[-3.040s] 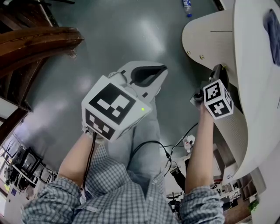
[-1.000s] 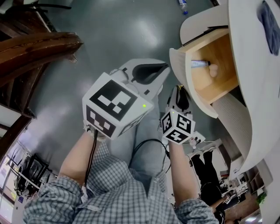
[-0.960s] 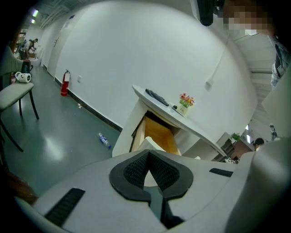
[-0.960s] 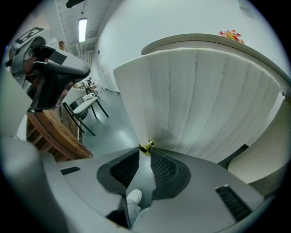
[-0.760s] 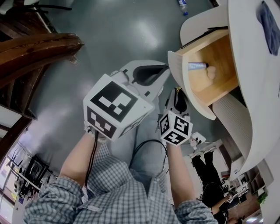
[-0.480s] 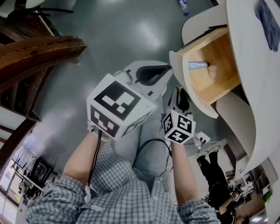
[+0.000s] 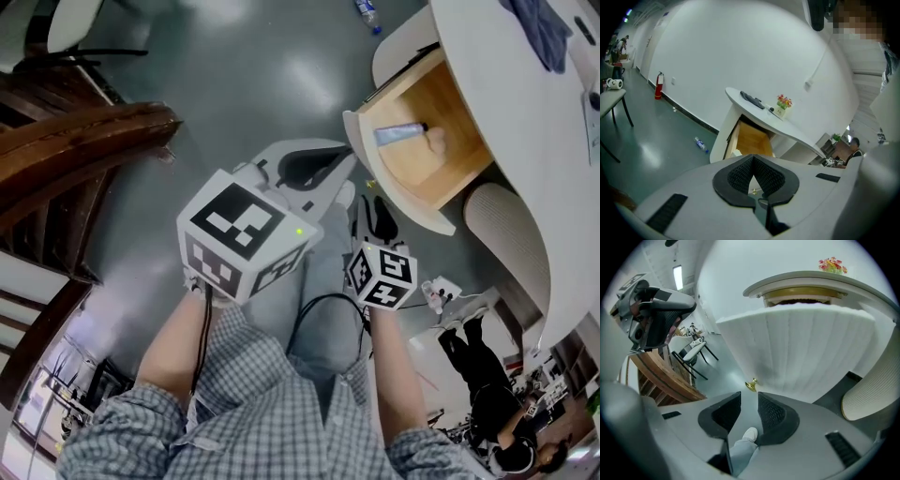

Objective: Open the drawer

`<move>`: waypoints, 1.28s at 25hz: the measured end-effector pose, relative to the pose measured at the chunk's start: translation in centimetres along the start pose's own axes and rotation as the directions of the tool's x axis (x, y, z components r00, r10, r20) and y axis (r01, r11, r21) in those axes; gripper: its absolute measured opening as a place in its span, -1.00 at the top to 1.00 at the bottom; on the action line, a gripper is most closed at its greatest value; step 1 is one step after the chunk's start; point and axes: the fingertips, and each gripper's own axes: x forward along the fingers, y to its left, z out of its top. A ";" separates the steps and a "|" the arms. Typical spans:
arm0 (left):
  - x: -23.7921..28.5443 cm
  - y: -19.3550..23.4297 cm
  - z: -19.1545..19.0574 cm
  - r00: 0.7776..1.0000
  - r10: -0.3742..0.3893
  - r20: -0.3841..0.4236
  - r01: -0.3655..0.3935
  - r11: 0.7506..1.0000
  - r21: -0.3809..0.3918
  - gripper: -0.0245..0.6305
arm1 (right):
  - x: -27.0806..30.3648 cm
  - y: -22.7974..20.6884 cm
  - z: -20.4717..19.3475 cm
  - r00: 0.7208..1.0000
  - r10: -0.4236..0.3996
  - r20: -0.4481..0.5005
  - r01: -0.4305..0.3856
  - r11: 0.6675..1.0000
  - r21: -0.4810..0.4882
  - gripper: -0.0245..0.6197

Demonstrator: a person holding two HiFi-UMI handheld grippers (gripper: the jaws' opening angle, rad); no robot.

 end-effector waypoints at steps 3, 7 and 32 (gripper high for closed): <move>0.0 -1.2 0.5 1.000 -0.018 0.000 0.018 1.000 -0.016 0.92 | -2.0 -0.7 0.3 1.000 -0.020 0.015 0.020 1.000 0.007 0.73; -0.3 -3.0 1.3 0.999 -0.046 0.005 0.046 0.997 -0.056 0.92 | -4.3 -0.9 0.9 1.000 0.007 0.010 -0.008 1.000 0.026 0.88; -5.7 -10.5 11.0 0.999 -0.046 0.015 0.045 0.996 0.078 0.92 | -18.1 -3.3 17.9 0.942 -0.044 0.333 0.052 0.999 -0.015 0.90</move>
